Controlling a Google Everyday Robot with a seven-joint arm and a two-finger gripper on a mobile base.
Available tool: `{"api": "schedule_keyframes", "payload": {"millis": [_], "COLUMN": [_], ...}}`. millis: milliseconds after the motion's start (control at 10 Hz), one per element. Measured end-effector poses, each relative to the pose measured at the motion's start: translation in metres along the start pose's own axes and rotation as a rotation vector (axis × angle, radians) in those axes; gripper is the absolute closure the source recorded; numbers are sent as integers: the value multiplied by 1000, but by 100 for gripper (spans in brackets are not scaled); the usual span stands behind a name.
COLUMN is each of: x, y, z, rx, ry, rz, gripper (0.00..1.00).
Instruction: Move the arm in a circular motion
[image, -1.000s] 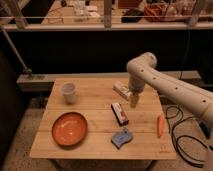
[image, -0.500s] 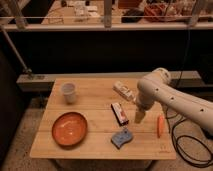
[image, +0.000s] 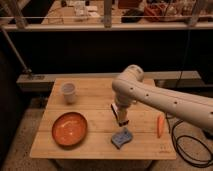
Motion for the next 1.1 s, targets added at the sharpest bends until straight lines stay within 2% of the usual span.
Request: {"api": "schedule_keyframes", "payload": {"millis": [400, 500, 600, 700, 900, 1100], "x": [-100, -129, -147, -158, -171, -162], "y": [-30, -44, -55, -65, -90, -118], "z": [3, 4, 5, 5, 3, 1], "rx": [-16, -18, -17, -14, 0, 16], "ry": [-25, -27, -26, -21, -18, -20], "rz": [-321, -422, -488, -521, -526, -487], "gripper": [20, 20, 20, 20, 20, 20]}}
